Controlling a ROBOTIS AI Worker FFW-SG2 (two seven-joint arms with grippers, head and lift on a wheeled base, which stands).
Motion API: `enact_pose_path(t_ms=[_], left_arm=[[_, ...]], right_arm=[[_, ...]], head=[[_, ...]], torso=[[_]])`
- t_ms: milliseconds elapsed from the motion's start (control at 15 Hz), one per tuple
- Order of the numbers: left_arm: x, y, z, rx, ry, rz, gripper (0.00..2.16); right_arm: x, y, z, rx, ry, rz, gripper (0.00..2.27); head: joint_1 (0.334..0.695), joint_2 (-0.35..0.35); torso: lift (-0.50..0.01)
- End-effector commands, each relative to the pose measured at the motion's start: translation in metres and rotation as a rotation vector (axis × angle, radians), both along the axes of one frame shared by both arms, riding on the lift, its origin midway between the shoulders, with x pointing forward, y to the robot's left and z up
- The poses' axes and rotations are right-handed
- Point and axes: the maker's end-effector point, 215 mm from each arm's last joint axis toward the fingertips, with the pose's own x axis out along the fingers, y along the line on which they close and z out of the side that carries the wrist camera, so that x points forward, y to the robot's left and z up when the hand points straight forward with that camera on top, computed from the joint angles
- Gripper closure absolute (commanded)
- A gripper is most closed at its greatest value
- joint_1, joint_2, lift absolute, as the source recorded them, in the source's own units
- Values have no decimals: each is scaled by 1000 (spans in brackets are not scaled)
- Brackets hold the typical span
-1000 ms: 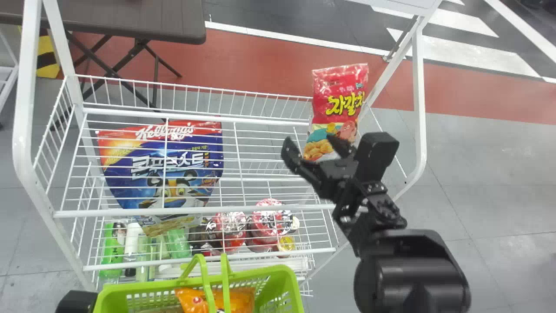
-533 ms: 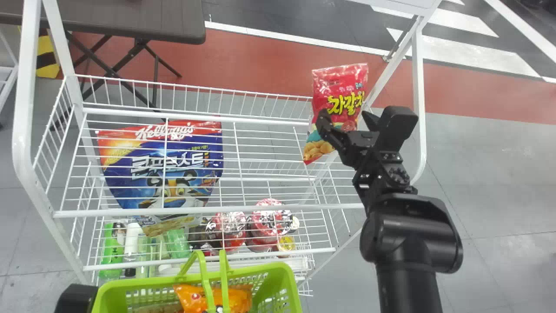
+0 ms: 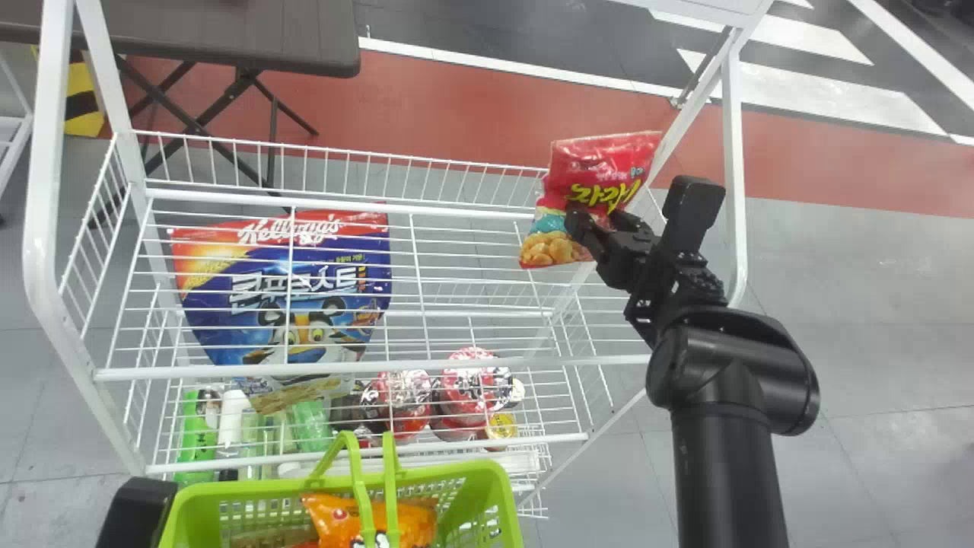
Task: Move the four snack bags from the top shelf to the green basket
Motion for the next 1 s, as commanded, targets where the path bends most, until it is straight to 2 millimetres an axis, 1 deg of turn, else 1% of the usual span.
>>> enact_pose_path(t_ms=[0,67,133,267,333,400,467,600,667,800,867,933], left_arm=[[2,0,-1,3,1,2,2081],[3,0,-1,2,-1,2,2081],[3,0,-1,3,-1,2,2081],[6,-1,-2,1,-1,3,2081],[8,-1,-2,2,-3,5,2081],[9,-1,-3,3,-3,5,2081],[9,-1,-3,3,-3,6,2081],[10,-1,-2,4,-6,7,2081],[10,-1,-2,3,-7,7,2081],[10,-1,-2,5,-8,7,2081],[10,-2,-2,4,-9,5,2081],[11,-2,-1,1,-9,6,2081]], right_arm=[[-5,2,0,18,-3,6,2162],[-8,6,7,21,-18,14,2162],[-10,9,19,14,-41,22,2165],[-20,22,38,34,-71,44,2165],[-30,31,47,61,-62,59,2165],[-43,46,56,96,-44,83,2165],[-57,60,60,134,-13,104,2165],[-99,89,64,214,86,154,2165],[-121,102,62,245,131,179,2162],[-177,129,55,325,245,234,2162],[-208,140,48,370,308,259,2162],[-235,154,41,423,364,295,2162]], head=[[695,-350],[695,-350],[695,-350],[695,-350],[695,-350],[695,-350],[695,-350],[695,-350],[695,-350],[695,-350],[695,-350],[695,-350]], torso=[[0],[0],[0],[0],[0],[0],[0],[0],[0],[0],[0],[0]])
